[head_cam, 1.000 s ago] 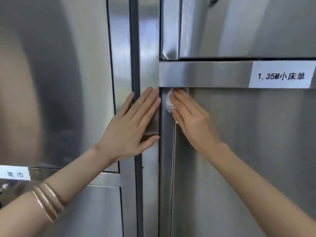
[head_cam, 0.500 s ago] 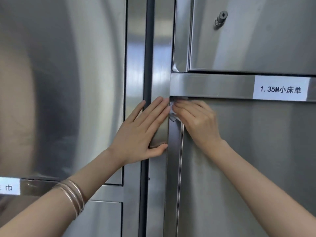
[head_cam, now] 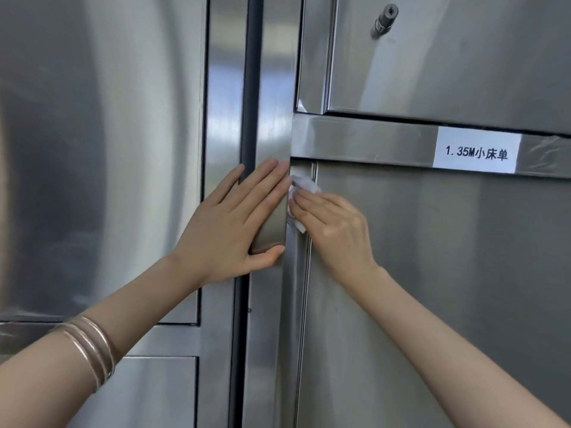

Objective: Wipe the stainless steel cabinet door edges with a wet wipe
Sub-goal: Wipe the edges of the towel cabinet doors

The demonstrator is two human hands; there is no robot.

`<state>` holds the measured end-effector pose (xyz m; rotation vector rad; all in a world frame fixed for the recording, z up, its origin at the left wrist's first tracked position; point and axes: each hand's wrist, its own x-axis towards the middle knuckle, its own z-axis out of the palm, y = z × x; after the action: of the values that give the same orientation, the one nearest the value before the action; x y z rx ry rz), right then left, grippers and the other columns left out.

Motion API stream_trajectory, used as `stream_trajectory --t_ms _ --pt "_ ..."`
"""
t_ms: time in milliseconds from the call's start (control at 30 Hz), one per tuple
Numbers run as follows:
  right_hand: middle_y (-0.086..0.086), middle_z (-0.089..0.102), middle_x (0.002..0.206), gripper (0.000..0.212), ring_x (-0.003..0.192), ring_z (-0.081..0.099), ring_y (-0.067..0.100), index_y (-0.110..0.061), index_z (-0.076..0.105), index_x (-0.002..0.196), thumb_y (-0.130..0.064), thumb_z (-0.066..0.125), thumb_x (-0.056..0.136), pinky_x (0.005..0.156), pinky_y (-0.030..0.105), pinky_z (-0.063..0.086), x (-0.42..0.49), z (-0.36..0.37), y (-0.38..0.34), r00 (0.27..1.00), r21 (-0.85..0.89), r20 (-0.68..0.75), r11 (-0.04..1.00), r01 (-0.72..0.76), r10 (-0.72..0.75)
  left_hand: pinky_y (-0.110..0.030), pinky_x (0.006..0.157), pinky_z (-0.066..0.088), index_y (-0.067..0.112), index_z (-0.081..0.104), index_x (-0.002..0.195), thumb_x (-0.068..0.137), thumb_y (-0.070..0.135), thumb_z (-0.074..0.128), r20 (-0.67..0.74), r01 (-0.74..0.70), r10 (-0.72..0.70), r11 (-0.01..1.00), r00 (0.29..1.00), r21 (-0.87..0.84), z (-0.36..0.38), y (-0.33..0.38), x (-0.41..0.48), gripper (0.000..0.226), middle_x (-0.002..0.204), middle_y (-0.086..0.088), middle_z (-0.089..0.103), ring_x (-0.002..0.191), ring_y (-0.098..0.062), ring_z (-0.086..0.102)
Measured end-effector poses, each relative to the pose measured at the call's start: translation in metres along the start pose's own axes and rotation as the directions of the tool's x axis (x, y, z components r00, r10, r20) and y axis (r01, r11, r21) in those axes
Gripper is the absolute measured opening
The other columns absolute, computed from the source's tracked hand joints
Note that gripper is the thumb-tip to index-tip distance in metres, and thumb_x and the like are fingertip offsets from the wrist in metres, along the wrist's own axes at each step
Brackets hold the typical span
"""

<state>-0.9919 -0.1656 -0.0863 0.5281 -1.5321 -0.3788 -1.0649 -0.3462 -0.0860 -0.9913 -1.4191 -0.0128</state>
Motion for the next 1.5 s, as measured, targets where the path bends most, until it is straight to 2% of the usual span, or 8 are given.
stream_trajectory --t_ms 133,333,533,833,1000,1100,1267,1500 --pt "0.008 0.073 0.093 0.010 0.087 0.071 0.019 0.000 0.074 0.085 0.004 0.069 0.077 0.076 0.031 0.057 0.006 -0.006 0.006 0.999 0.041 0.040 0.999 0.026 -0.027 -0.044 0.120 0.017 0.005 0.028 0.150 0.088 0.052 0.048 -0.004 0.000 0.000 1.000 1.000 0.000 -0.002 0.001 0.000 0.081 0.159 -0.011 0.024 0.148 -0.022 0.019" --pt "0.009 0.073 0.096 0.009 0.088 0.070 0.019 0.000 0.074 0.085 0.003 0.068 0.079 0.079 0.030 0.055 -0.002 0.000 -0.006 0.996 0.018 -0.059 0.997 -0.070 0.071 -0.044 0.120 0.018 0.005 0.029 0.150 0.089 0.053 0.046 -0.004 -0.003 0.003 1.000 1.000 -0.003 -0.002 0.001 0.000 0.080 0.159 -0.010 0.024 0.148 -0.022 0.018" --pt "0.001 0.074 0.093 0.037 0.087 0.070 0.010 -0.008 0.076 0.080 -0.009 0.043 0.097 0.075 0.025 0.055 -0.096 -0.018 -0.064 0.983 0.144 0.177 0.990 0.016 -0.042 -0.044 0.120 0.016 0.005 0.025 0.152 0.089 0.053 0.046 0.038 -0.007 0.007 1.000 0.999 0.008 -0.003 0.000 0.000 0.081 0.160 -0.010 0.022 0.148 -0.022 0.017" --pt "0.001 0.073 0.096 0.005 0.094 0.068 0.010 -0.005 0.075 0.081 -0.001 0.074 0.079 0.081 0.028 0.051 -0.102 0.013 -0.054 0.992 0.144 -0.065 0.985 -0.100 0.111 -0.043 0.121 0.014 0.006 0.024 0.152 0.090 0.054 0.044 0.041 -0.013 0.012 1.000 0.999 0.020 -0.001 -0.001 -0.002 0.081 0.160 -0.010 0.020 0.149 -0.022 0.014" --pt "-0.003 0.073 0.090 0.019 0.088 0.068 0.006 -0.010 0.075 0.076 -0.009 0.062 0.089 0.077 0.025 0.054 -0.142 -0.002 -0.079 0.994 0.194 0.107 0.981 0.001 -0.023 -0.043 0.121 0.014 0.005 0.023 0.152 0.090 0.047 0.045 0.095 0.030 -0.026 0.999 0.995 -0.044 -0.008 0.008 -0.005 0.079 0.160 -0.011 0.019 0.149 -0.024 0.014" --pt "-0.004 0.073 0.088 0.029 0.087 0.068 0.006 -0.010 0.074 0.074 -0.009 0.053 0.094 0.075 0.024 0.054 -0.126 -0.006 -0.071 0.994 0.165 0.109 0.986 0.001 -0.019 -0.041 0.122 0.012 0.005 0.022 0.152 0.086 0.039 0.052 0.138 0.088 -0.073 0.990 0.988 -0.107 -0.010 0.024 -0.026 0.080 0.161 -0.010 0.017 0.150 -0.023 0.010" --pt "0.001 0.073 0.094 0.007 0.091 0.069 0.012 -0.006 0.075 0.080 -0.005 0.069 0.084 0.076 0.029 0.053 -0.144 0.008 -0.088 0.981 0.216 -0.034 0.960 -0.178 0.190 -0.042 0.121 0.016 0.002 0.033 0.148 0.084 0.028 0.055 0.196 0.012 0.018 0.989 0.980 -0.148 -0.008 0.064 -0.079 0.072 0.159 -0.009 0.024 0.149 -0.022 0.017" --pt "-0.001 0.074 0.094 0.005 0.092 0.068 0.009 -0.008 0.076 0.082 -0.006 0.072 0.080 0.081 0.026 0.050 -0.219 0.003 -0.129 0.985 0.296 0.138 0.944 -0.144 0.107 -0.038 0.122 0.014 0.003 0.033 0.148 0.086 0.023 0.053 0.274 0.032 0.019 0.983 0.962 -0.182 -0.008 0.100 -0.123 0.068 0.157 -0.009 0.026 0.148 -0.023 0.017"
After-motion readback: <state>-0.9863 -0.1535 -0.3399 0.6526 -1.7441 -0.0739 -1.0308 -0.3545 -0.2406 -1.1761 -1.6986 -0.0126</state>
